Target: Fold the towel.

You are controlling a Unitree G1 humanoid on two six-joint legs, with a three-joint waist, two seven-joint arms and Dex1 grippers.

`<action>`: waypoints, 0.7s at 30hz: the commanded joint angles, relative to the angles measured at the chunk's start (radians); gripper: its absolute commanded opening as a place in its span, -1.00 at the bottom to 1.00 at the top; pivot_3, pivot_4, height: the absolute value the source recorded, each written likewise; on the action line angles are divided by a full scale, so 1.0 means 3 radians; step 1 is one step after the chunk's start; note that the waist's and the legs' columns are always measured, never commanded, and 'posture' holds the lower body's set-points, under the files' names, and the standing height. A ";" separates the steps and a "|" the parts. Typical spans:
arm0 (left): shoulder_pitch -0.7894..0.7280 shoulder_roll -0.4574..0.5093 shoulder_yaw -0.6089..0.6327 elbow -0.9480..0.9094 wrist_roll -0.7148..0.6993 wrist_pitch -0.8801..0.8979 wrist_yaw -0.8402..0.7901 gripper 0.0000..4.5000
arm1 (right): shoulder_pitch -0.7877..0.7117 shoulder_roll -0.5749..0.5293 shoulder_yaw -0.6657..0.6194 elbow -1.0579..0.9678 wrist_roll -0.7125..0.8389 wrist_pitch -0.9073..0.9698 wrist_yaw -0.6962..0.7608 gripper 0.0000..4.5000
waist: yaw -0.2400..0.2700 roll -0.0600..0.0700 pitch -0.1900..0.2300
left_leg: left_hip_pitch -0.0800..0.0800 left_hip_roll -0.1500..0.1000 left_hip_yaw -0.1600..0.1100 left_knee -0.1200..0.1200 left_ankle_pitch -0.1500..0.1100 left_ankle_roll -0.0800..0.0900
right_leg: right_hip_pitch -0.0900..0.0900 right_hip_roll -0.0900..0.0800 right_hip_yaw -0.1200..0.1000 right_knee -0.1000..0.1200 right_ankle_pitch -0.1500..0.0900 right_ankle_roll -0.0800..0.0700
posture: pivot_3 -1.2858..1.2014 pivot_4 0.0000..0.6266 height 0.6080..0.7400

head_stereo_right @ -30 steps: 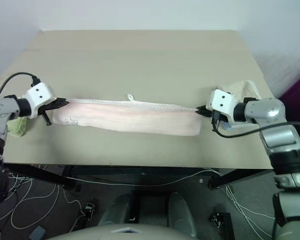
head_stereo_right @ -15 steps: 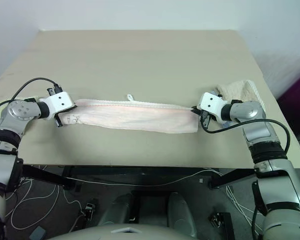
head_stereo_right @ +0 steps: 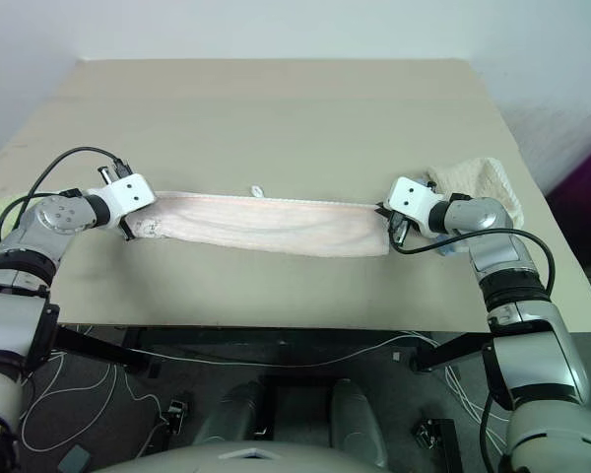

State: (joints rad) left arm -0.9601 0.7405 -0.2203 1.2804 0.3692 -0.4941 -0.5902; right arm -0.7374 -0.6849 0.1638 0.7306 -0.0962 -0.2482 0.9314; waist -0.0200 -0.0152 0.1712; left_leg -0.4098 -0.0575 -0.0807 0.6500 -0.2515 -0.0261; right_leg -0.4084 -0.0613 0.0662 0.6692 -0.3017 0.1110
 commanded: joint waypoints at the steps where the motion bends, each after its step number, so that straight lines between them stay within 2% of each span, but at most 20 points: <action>1: -0.0088 0.0030 0.0098 0.0013 -0.0082 0.0053 -0.0022 -0.56 | -0.0092 -0.0022 -0.0052 0.0005 0.0011 -0.0024 0.0025 -0.57 | -0.0001 0.0000 0.0000 | 0.0000 0.0000 0.0000 0.0000 0.0000 0.0000 | 0.0000 0.0000 0.0000 0.0000 0.0000 0.0000 | 0.03 -0.52 1.00; 6: -0.0114 0.0043 0.0208 0.0009 -0.0170 0.0121 0.0031 0.16 | -0.0046 -0.0099 -0.0123 -0.0098 0.0024 -0.0080 -0.0035 0.17 | -0.0001 0.0000 0.0000 | 0.0000 0.0000 0.0000 0.0000 0.0000 0.0000 | 0.0000 0.0000 0.0000 0.0000 0.0000 0.0000 | 0.03 -0.52 1.00; 7: -0.0118 0.0035 0.0293 0.0012 -0.0277 0.0233 -0.0139 0.29 | -0.0020 -0.0131 -0.0163 -0.0170 0.0028 -0.0105 -0.0086 0.30 | -0.0001 0.0000 0.0000 | 0.0000 0.0000 0.0000 0.0000 0.0000 0.0000 | 0.0000 0.0000 0.0000 0.0000 0.0000 0.0000 | 0.03 -0.52 1.00; 9: -0.0058 0.0061 0.0421 -0.0077 -0.0444 0.0022 -0.0320 0.60 | 0.0054 -0.0208 -0.0260 -0.0348 0.0049 -0.0123 -0.0191 0.60 | 0.0000 0.0000 0.0000 | 0.0000 0.0000 0.0000 0.0000 0.0000 0.0000 | -0.0001 0.0000 0.0000 0.0000 0.0000 0.0000 | 0.03 -0.52 1.00; 10: -0.0033 0.0095 0.0412 -0.0118 -0.0410 -0.0072 -0.0224 0.76 | 0.0100 -0.0247 -0.0310 -0.0448 0.0068 -0.0101 -0.0230 0.76 | 0.0005 0.0000 0.0000 | -0.0001 0.0000 0.0000 0.0000 0.0000 0.0000 | -0.0002 0.0000 0.0000 0.0000 0.0000 0.0000 | 0.03 -0.52 1.00; 11: -0.0031 0.0118 0.0458 -0.0112 -0.0444 0.0051 -0.0201 0.76 | 0.0173 -0.0308 -0.0388 -0.0589 0.0096 -0.0055 -0.0282 0.88 | 0.0007 0.0000 0.0000 | -0.0002 0.0000 0.0000 0.0000 0.0000 0.0000 | -0.0002 -0.0001 0.0000 0.0000 0.0000 0.0000 | 0.03 -0.52 1.00; 15: 0.0125 0.0294 0.0690 -0.0201 -0.0640 0.0155 -0.0098 0.76 | 0.0757 -0.0525 -0.0953 -0.1557 0.0478 0.0519 -0.0389 0.88 | 0.0014 0.0000 0.0000 | -0.0003 0.0000 -0.0001 -0.0001 0.0000 0.0000 | -0.0003 -0.0002 0.0000 0.0000 0.0000 0.0000 | 0.03 -0.52 1.00; 18: 0.0230 0.0366 0.0879 -0.0321 -0.0813 0.0239 -0.0059 0.76 | 0.1362 -0.0446 -0.1333 -0.2525 0.1142 0.1470 -0.0364 0.88 | 0.0015 -0.0001 -0.0001 | -0.0005 0.0002 -0.0003 -0.0003 0.0000 0.0000 | -0.0003 -0.0002 0.0000 -0.0001 0.0000 0.0000 | 0.03 -0.52 1.00; 19: 0.0264 0.0375 0.0926 -0.0370 -0.0861 0.0243 -0.0062 0.76 | 0.1516 -0.0368 -0.1449 -0.2825 0.1436 0.1866 -0.0433 0.94 | 0.0011 -0.0002 -0.0001 | -0.0004 0.0003 -0.0004 -0.0002 0.0000 0.0000 | -0.0001 -0.0003 0.0000 0.0000 0.0000 0.0000 | 0.03 -0.52 1.00; 21: 0.0352 0.0342 0.1051 -0.0516 -0.1027 0.0211 -0.0160 0.76 | 0.1778 -0.0152 -0.1644 -0.3348 0.2003 0.2635 -0.0711 0.94 | 0.0009 -0.0002 -0.0001 | -0.0002 0.0004 -0.0004 0.0000 0.0000 0.0000 | 0.0001 -0.0004 0.0001 0.0003 0.0000 0.0000 | 0.03 -0.52 1.00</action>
State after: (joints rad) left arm -0.8569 0.8320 0.0502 1.1809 0.1173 -0.4195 -0.6298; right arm -0.2174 -0.7517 -0.2730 -0.1412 0.3625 0.3826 0.7739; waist -0.0175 -0.0157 0.1708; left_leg -0.4103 -0.0563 -0.0823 0.6501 -0.2515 -0.0261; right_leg -0.4081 -0.0628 0.0665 0.6707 -0.3016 0.1109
